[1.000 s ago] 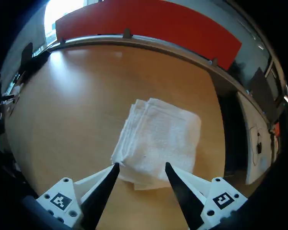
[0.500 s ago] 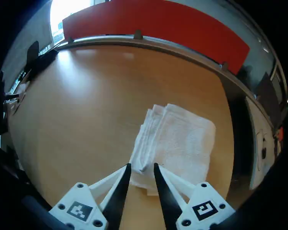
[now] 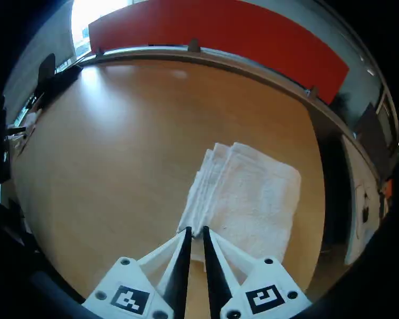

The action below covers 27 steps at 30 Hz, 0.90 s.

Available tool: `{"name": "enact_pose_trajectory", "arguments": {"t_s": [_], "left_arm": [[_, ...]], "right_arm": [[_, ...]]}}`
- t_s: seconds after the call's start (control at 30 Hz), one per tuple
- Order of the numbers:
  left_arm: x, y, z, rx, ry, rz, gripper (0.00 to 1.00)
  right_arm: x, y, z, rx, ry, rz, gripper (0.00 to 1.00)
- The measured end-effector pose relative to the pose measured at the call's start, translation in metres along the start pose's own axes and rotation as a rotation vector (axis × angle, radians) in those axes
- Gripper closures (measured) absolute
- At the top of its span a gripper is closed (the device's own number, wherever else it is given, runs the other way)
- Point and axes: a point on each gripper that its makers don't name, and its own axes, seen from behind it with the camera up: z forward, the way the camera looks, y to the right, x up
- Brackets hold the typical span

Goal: Fold towel

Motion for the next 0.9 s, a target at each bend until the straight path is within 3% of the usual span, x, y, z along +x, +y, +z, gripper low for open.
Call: {"name": "enact_pose_trajectory", "arguments": {"t_s": [0.1, 0.73, 0.9], "left_arm": [[-0.0001, 0.0003, 0.0001, 0.000, 0.000, 0.001, 0.05], [0.0016, 0.0011, 0.0009, -0.001, 0.001, 0.004, 0.05], [0.0016, 0.0005, 0.0012, 0.001, 0.001, 0.003, 0.05]], "right_arm": [[0.0000, -0.0013, -0.0003, 0.006, 0.001, -0.001, 0.89], [-0.0072, -0.0065, -0.0039, 0.042, -0.013, 0.000, 0.89], [-0.0058, -0.0056, -0.0040, 0.043, -0.012, 0.004, 0.83]]}}
